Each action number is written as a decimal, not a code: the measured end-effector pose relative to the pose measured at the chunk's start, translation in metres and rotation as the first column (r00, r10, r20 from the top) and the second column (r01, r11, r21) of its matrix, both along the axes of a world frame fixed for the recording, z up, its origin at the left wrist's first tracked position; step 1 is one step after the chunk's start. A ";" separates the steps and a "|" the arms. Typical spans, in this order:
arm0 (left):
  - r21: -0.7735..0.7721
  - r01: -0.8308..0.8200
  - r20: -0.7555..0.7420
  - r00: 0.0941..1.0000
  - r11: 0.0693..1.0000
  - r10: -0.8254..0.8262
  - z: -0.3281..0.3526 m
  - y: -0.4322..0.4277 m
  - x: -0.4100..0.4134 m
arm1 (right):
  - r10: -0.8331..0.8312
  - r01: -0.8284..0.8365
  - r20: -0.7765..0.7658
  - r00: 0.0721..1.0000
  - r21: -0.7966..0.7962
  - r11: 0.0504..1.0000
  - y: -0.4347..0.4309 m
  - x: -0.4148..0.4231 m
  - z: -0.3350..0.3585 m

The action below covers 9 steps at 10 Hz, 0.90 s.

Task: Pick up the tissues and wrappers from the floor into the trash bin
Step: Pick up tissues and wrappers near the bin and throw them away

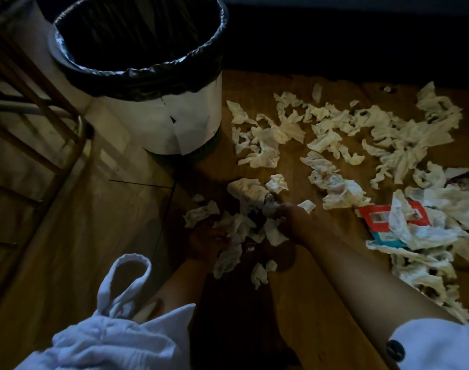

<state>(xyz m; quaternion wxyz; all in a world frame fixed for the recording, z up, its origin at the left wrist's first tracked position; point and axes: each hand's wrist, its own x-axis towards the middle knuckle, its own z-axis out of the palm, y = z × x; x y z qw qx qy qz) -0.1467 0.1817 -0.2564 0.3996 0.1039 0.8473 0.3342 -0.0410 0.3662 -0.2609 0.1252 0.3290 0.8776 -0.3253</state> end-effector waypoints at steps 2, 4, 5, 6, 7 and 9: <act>0.050 -0.119 0.051 0.992 0.992 0.116 -0.016 0.003 0.005 | -0.056 0.056 -0.005 0.998 -0.004 0.998 -0.003 0.021 0.010; 0.043 -0.077 0.141 0.988 0.996 0.070 -0.030 0.002 -0.009 | -0.357 0.329 -0.138 0.924 -0.193 0.924 -0.001 0.034 0.047; 0.140 -0.237 0.192 0.959 0.961 0.208 0.030 0.003 -0.003 | -0.402 0.353 -0.167 0.900 -0.260 0.899 -0.001 0.028 0.074; 0.163 -0.302 0.249 0.934 0.939 0.257 0.069 0.003 -0.009 | -0.455 0.377 -0.207 0.866 -0.327 0.867 0.000 0.016 0.104; 0.252 -0.290 0.251 0.941 0.923 0.227 0.105 0.005 -0.022 | -0.478 0.357 -0.273 0.835 -0.392 0.848 0.000 0.000 0.133; 0.366 -0.367 0.326 0.911 0.855 0.251 0.168 0.003 -0.055 | -0.513 0.327 -0.374 0.773 -0.458 0.827 -0.007 -0.050 0.186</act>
